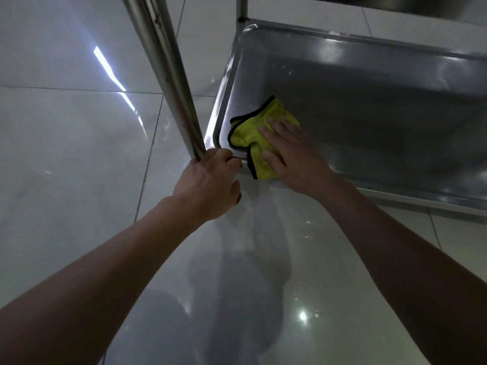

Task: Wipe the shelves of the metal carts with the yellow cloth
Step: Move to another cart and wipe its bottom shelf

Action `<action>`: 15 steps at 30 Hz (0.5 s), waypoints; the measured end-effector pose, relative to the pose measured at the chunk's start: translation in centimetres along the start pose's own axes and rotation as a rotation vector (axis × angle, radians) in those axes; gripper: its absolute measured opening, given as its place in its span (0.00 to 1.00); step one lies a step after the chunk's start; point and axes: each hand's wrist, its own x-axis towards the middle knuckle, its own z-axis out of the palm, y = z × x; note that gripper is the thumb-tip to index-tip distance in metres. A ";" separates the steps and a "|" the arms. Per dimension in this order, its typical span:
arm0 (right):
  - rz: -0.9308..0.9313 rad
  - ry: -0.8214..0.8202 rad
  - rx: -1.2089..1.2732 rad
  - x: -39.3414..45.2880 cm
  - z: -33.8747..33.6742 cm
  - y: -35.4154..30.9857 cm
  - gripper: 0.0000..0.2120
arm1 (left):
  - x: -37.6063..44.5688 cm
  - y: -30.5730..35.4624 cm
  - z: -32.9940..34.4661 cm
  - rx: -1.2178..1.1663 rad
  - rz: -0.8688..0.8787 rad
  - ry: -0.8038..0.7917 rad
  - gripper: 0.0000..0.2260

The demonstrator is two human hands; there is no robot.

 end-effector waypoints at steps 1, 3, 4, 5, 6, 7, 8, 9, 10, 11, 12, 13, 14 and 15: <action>-0.018 -0.002 -0.050 0.1 0.3 0.0 0.25 | 0.0 0.1 0.1 0.012 0.001 0.010 0.17; -0.042 0.019 -0.138 0.7 0.8 -0.2 0.25 | -0.2 0.2 0.3 0.018 -0.007 0.029 0.16; -0.041 0.018 -0.169 1.2 1.0 -0.5 0.25 | -0.4 0.3 0.4 0.009 -0.020 0.039 0.15; -0.032 0.010 -0.183 1.8 1.3 -0.7 0.25 | -0.5 0.3 0.5 -0.005 -0.038 0.050 0.14; -0.016 -0.004 -0.180 2.6 1.5 -1.1 0.26 | -0.6 0.4 0.6 -0.018 -0.055 0.058 0.13; 0.002 -0.021 -0.167 3.4 1.8 -1.6 0.26 | -0.6 0.4 0.8 -0.024 -0.067 0.064 0.13; 0.018 -0.035 -0.150 4.4 2.0 -2.1 0.26 | -0.7 0.4 0.8 -0.021 -0.076 0.069 0.13; 0.032 -0.043 -0.135 5.4 2.2 -2.7 0.26 | -0.6 0.3 0.8 -0.013 -0.079 0.072 0.13; 0.042 -0.043 -0.129 6.2 2.3 -3.1 0.26 | -0.6 0.2 0.9 -0.005 -0.076 0.073 0.14; 0.043 -0.035 -0.135 6.9 2.3 -3.5 0.26 | -0.6 0.1 0.9 0.001 -0.071 0.071 0.14; 0.033 -0.020 -0.144 7.3 2.3 -3.8 0.25 | -0.6 -0.1 1.0 0.005 -0.067 0.069 0.15; 0.020 -0.005 -0.149 7.5 2.2 -3.8 0.25 | -0.8 -0.2 1.1 0.008 -0.064 0.066 0.17; 0.006 0.004 -0.148 7.6 2.1 -3.7 0.24 | -1.0 -0.3 1.3 0.017 -0.060 0.056 0.18; -0.005 0.007 -0.144 7.5 2.0 -3.5 0.24 | -1.2 -0.3 1.4 0.034 -0.057 0.042 0.20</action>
